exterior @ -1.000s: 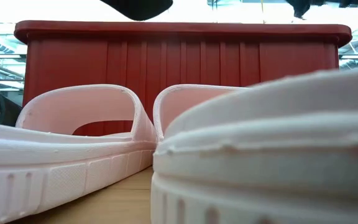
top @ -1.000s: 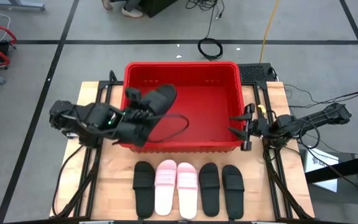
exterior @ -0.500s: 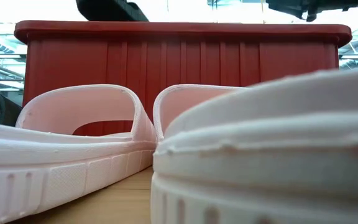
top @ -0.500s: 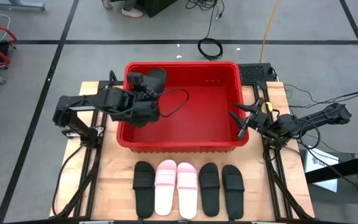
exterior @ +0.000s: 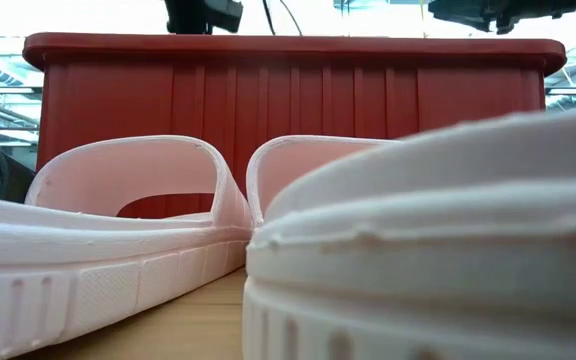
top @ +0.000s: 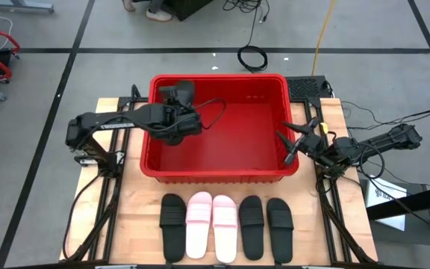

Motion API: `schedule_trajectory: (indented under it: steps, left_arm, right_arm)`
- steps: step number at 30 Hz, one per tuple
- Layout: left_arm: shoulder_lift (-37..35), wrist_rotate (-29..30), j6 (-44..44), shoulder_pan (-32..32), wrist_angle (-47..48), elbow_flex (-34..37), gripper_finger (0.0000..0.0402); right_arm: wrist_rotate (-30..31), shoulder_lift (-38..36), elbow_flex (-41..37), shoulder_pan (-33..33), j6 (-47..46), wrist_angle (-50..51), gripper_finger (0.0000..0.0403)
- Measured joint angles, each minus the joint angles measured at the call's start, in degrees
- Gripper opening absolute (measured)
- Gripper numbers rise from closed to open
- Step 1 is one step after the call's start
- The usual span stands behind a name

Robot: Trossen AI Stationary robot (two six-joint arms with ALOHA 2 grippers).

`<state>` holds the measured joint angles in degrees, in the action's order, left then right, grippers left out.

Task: Pick and place slides into bin
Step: Put the black slipper into the organizer bin

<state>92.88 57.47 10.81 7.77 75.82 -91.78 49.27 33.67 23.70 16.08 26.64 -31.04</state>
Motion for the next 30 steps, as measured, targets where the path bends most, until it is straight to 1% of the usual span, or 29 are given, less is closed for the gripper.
schedule_trajectory:
  steps: [2, 6, 10, 14, 21, 23, 27, 30]
  left_arm:
    - [0.0, 0.0, -1.5, 1.3, -0.9, 1.9, 0.0001]
    - [0.0, -0.1, -4.0, 3.0, -2.7, 5.6, 0.0001]
    - [0.0, -1.9, -3.3, 3.8, -7.2, 9.8, 0.0001]
    - [0.0, -2.1, -2.7, 4.4, -9.9, 13.4, 0.0001]
    - [0.0, -2.7, -5.2, 6.3, -11.1, 17.7, 0.0001]
    - [0.0, -3.7, -4.3, 6.8, -13.5, 19.0, 0.0001]
    - [0.0, -6.6, 0.4, 8.1, -21.4, 22.2, 0.0001]
    - [0.0, -6.7, 4.2, 9.1, -26.8, 24.5, 0.0001]
  right_arm:
    - [1.7, 0.0, 0.0, 0.0, 1.2, -0.1, 0.0164]
    - [2.1, 0.0, 0.0, 0.0, 3.2, -1.3, 0.0164]
    - [2.1, -0.1, 0.0, -1.3, 4.3, -3.6, 0.0164]
    - [2.1, -0.1, 0.0, -3.3, 4.7, -2.9, 0.0164]
    - [2.1, -0.1, 0.0, -6.0, 1.4, 0.6, 0.0164]
    - [1.9, -0.1, 0.0, -6.6, 0.3, 1.7, 0.0164]
    - [1.8, -0.1, 0.0, -7.7, -0.3, 2.6, 0.0164]
    - [1.7, -0.1, 0.0, -8.2, -0.4, 2.6, 0.0164]
